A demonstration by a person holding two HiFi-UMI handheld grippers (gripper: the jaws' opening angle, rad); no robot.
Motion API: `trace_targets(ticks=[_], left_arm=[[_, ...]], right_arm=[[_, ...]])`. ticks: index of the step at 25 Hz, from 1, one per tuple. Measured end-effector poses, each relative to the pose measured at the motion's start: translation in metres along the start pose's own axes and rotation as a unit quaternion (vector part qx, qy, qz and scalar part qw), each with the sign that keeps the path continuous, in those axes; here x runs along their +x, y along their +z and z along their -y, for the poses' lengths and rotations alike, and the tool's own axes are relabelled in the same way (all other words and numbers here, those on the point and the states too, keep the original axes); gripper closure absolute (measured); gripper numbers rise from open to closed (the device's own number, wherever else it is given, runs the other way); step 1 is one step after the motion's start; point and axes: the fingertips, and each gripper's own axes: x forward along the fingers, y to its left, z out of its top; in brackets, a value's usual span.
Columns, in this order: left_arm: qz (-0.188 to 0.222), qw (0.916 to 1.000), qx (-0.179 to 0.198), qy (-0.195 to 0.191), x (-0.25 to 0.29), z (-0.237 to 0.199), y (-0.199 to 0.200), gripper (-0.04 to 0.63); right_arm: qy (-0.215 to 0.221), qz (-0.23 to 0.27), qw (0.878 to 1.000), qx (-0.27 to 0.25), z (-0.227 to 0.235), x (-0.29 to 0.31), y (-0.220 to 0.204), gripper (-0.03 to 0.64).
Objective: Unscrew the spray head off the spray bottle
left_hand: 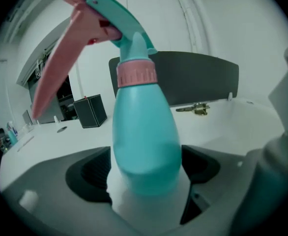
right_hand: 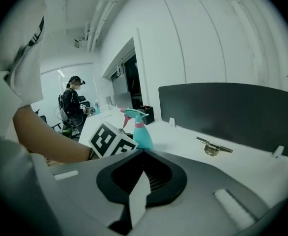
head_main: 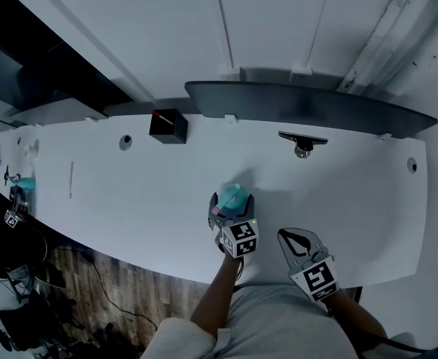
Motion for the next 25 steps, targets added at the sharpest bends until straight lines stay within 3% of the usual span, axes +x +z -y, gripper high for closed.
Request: trace_targets(ticks=[3, 6, 8, 10, 12, 13, 15, 16, 17, 18, 19, 21, 23, 25], left_arm=[[0.003, 0.9991, 0.043, -0.003, 0.007, 0.003, 0.004, 0.186], [0.007, 0.9937, 0.112, -0.013, 0.003, 0.011, 0.009, 0.19], [0.021, 0.9833, 0.18, -0.006, -0.007, 0.016, 0.016, 0.192], [0.044, 0.9642, 0.261, 0.011, -0.02, 0.02, 0.026, 0.192], [0.072, 0.9332, 0.35, 0.035, -0.035, 0.026, 0.039, 0.192], [0.087, 0.9134, 0.395, 0.049, -0.043, 0.028, 0.046, 0.193], [0.115, 0.8751, 0.465, 0.073, -0.058, 0.033, 0.058, 0.193], [0.124, 0.8598, 0.489, 0.08, -0.064, 0.036, 0.062, 0.193], [0.13, 0.8461, 0.509, 0.088, -0.068, 0.038, 0.065, 0.193], [0.136, 0.8322, 0.529, 0.096, -0.072, 0.041, 0.068, 0.193], [0.142, 0.8179, 0.547, 0.106, -0.075, 0.043, 0.072, 0.193], [0.154, 0.7929, 0.575, 0.13, -0.082, 0.045, 0.079, 0.193], [0.157, 0.7827, 0.586, 0.139, -0.085, 0.047, 0.084, 0.193], [0.15, 0.781, 0.592, 0.132, -0.084, 0.051, 0.081, 0.193]], right_arm=[[-0.001, 0.002, 1.0, 0.0, 0.005, -0.002, 0.001, 0.615], [0.01, 0.016, 0.999, 0.046, 0.008, -0.005, 0.004, 0.615], [0.025, 0.03, 0.994, 0.099, 0.009, -0.009, 0.009, 0.614], [0.051, 0.044, 0.98, 0.189, 0.009, -0.014, 0.014, 0.615], [0.085, 0.06, 0.945, 0.311, 0.009, -0.02, 0.019, 0.615], [0.101, 0.067, 0.918, 0.379, 0.01, -0.022, 0.02, 0.614], [0.123, 0.081, 0.848, 0.509, 0.014, -0.027, 0.023, 0.613], [0.133, 0.087, 0.811, 0.563, 0.016, -0.029, 0.025, 0.535], [0.143, 0.093, 0.778, 0.605, 0.018, -0.031, 0.027, 0.415], [0.15, 0.098, 0.752, 0.635, 0.02, -0.032, 0.029, 0.38], [0.152, 0.1, 0.735, 0.653, 0.021, -0.032, 0.03, 0.371], [0.146, 0.093, 0.72, 0.672, 0.022, -0.029, 0.026, 0.356], [0.132, 0.074, 0.718, 0.68, 0.02, -0.023, 0.016, 0.357], [0.122, 0.055, 0.727, 0.674, 0.016, -0.022, 0.008, 0.364]])
